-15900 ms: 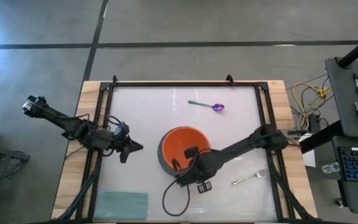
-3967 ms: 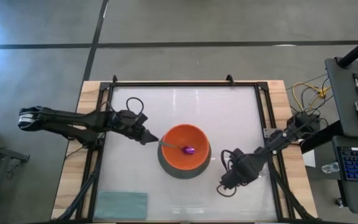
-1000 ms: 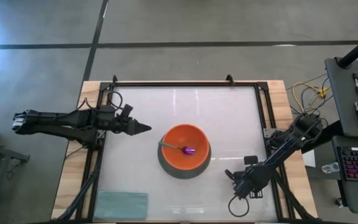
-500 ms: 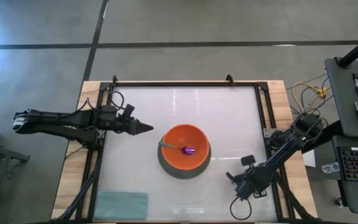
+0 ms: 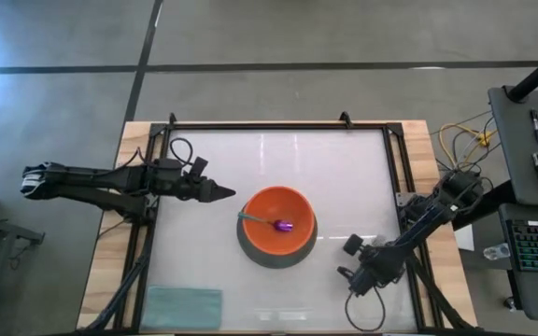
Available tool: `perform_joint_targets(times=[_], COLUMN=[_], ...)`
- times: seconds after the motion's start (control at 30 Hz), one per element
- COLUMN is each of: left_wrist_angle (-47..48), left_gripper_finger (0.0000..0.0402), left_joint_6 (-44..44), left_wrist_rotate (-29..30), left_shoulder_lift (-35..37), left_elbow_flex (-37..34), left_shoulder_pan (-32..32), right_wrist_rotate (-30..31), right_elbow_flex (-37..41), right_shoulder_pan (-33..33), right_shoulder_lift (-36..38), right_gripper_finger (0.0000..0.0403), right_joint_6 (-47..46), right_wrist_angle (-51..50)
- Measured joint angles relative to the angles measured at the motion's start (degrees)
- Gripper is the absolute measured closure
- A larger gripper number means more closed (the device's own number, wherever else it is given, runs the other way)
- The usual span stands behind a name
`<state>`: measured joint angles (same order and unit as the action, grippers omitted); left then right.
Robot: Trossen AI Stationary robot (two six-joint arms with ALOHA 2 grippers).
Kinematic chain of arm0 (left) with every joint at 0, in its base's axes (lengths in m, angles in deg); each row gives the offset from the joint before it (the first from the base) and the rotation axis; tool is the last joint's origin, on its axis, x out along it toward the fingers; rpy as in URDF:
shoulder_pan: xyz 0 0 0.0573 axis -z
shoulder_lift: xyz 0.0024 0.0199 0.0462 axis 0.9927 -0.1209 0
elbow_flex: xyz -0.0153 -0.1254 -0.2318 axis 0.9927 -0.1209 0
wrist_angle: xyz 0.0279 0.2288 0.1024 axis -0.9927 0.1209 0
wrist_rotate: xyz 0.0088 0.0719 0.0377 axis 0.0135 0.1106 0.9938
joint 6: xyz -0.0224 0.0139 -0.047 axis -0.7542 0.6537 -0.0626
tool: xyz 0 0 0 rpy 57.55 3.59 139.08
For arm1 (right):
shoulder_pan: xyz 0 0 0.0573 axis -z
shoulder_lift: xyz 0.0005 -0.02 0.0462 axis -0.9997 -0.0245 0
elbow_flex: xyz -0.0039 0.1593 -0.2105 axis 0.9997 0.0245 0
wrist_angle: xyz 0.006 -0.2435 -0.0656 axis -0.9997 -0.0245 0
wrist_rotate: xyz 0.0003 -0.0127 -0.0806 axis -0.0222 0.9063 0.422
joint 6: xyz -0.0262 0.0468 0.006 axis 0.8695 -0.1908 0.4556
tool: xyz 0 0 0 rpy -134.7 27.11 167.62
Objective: Set table place
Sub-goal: Put the fork to the right of the gray plate
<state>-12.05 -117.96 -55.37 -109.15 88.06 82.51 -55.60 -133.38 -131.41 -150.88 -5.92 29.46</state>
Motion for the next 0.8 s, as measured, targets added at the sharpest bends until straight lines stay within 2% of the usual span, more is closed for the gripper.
perform_joint_targets(times=[0.2, 0.43, 0.6, 0.8], left_wrist_angle=[-1.2, -0.9, -0.9, -1.2], left_gripper_finger=[0.0294, 0.0294, 0.0294, 0.0294], left_joint_6=[0.0, 0.0, 0.0, 0.0], left_wrist_rotate=[0.0, 0.0, 0.0, 0.0], left_shoulder_lift=[-0.6, -0.1, 0.1, 0.1], left_elbow_flex=[0.0, 0.0, 0.0, 0.0], left_shoulder_pan=[0.0, 0.0, -0.1, -0.1], right_wrist_rotate=[6.6, 11.7, 12.0, 10.5], right_elbow_flex=[-1.5, -1.8, -1.8, -1.9], right_shoulder_pan=[6.1, 13.2, 17.0, 18.4], right_shoulder_lift=[-0.2, -0.2, -0.2, -0.1], right_gripper_finger=[0.0390, 0.0390, 0.0390, 0.0382], right_joint_6=[13.2, 20.3, 22.8, 22.3], right_wrist_angle=[5.1, 8.4, 10.0, 11.4])
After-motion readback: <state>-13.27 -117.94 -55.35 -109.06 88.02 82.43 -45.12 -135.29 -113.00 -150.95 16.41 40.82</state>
